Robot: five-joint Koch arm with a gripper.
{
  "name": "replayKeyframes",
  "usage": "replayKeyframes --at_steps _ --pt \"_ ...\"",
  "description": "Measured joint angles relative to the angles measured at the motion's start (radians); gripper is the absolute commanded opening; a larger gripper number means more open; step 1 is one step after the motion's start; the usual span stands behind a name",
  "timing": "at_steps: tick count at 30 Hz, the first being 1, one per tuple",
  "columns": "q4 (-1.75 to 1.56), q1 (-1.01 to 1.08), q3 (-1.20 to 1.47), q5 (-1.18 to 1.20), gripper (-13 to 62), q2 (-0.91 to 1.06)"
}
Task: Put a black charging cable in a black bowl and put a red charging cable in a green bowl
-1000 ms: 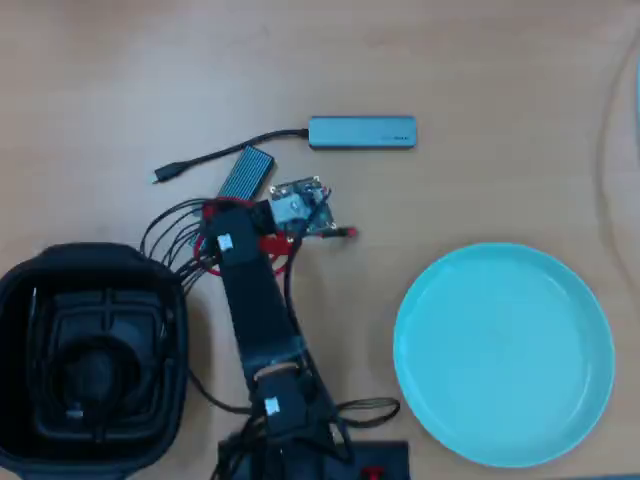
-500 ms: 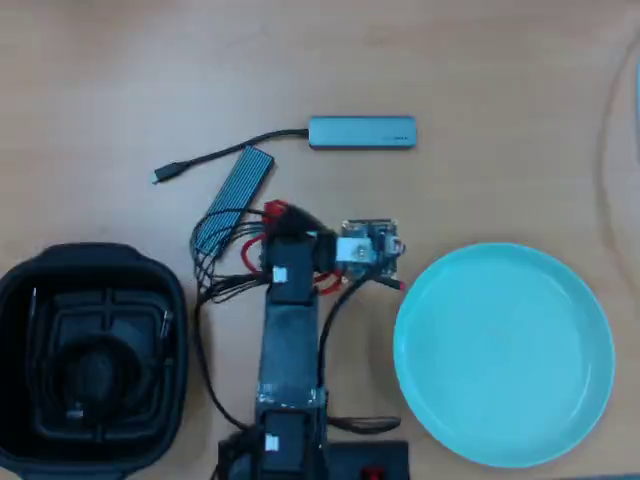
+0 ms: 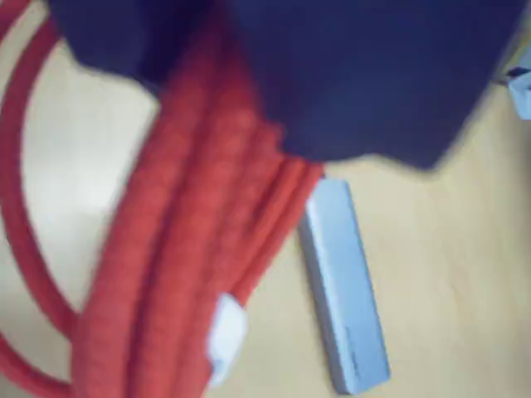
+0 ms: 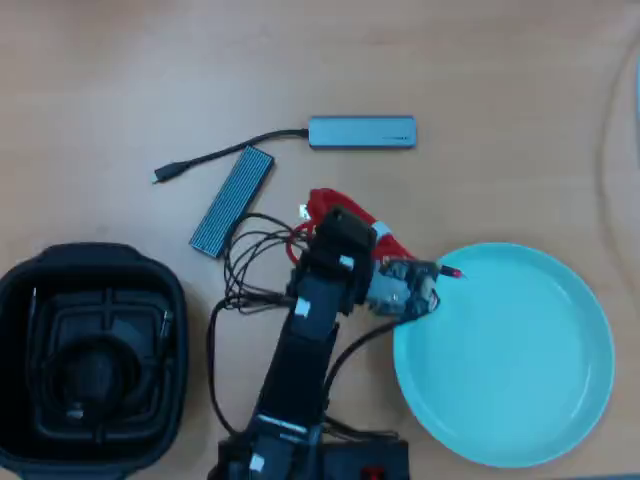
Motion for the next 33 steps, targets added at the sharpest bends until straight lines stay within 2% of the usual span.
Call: replayKeyframes --at_steps 8,18,33 --pt "0.0 0.244 0.146 -0.025 -6.1 0.04" --pt "-0.104 0.359 0.149 -0.023 -6.1 0.048" --pt "-0.109 0.699 0.16 -0.025 -5.9 0.071"
